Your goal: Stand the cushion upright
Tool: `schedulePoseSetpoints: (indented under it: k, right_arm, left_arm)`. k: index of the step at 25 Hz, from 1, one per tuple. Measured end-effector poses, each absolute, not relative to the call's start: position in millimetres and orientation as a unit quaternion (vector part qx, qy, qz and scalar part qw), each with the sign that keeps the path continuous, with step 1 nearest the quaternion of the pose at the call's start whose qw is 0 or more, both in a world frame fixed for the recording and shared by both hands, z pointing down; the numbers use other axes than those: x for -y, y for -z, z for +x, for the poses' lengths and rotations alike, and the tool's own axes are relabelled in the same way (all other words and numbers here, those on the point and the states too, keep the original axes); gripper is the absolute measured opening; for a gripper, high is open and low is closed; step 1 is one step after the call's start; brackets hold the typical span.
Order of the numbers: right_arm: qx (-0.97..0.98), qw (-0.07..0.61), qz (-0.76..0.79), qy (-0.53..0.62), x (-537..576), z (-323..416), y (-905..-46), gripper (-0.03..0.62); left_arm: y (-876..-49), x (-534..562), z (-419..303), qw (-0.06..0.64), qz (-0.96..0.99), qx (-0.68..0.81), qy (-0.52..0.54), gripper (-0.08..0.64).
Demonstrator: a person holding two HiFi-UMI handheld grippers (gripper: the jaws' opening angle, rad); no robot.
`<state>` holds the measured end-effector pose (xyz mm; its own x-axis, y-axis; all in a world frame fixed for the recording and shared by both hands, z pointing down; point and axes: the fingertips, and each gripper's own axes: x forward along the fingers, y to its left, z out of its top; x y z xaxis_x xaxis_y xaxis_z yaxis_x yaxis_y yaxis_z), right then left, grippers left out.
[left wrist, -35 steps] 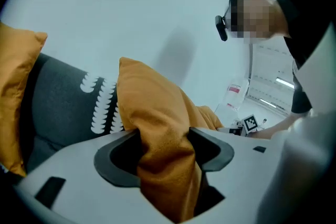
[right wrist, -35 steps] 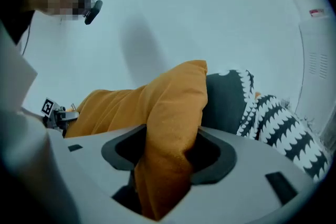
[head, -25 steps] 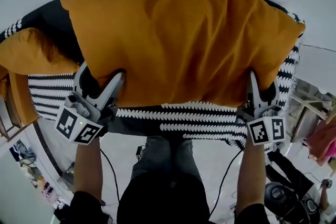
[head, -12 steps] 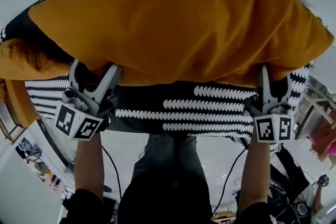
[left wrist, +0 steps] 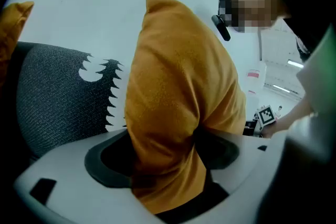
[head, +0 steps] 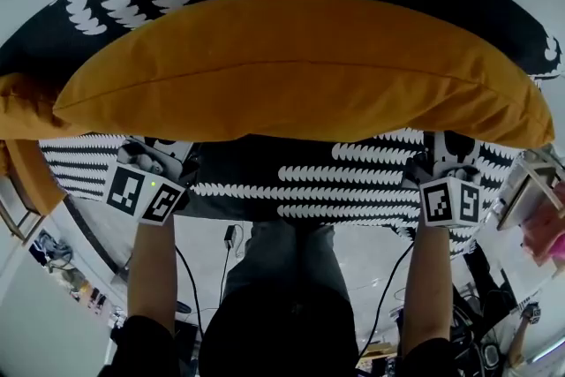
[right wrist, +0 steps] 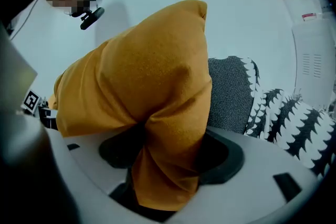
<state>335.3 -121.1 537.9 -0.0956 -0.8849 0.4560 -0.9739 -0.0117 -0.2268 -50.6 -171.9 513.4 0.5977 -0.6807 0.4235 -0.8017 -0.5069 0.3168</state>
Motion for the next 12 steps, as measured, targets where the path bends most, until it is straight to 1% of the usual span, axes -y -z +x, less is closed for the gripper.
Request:
schedulePoseSetpoints:
  k: [2, 5, 8, 12]
  right_arm:
    - [0.692, 0.100, 0.670, -0.252, 118.9, 339.0, -537.4, 0.316]
    - [0.674, 0.135, 0.678, -0.260, 116.0, 347.3, -538.6, 0.322]
    - [0.658, 0.159, 0.687, -0.264, 110.5, 352.0, -534.5, 0.337]
    - [0.633, 0.154, 0.702, -0.287, 84.0, 355.6, -513.3, 0.373]
  left_arm:
    - [-513.1, 171.6, -47.0, 0.247, 0.860, 0.429, -0.124, 0.370]
    - [-511.8, 168.0, -41.3, 0.244, 0.857, 0.435, -0.130, 0.370]
    - [-507.9, 158.0, -50.2, 0.241, 0.845, 0.456, -0.144, 0.374]
    - [-480.8, 139.4, -68.9, 0.239, 0.834, 0.478, -0.135, 0.387]
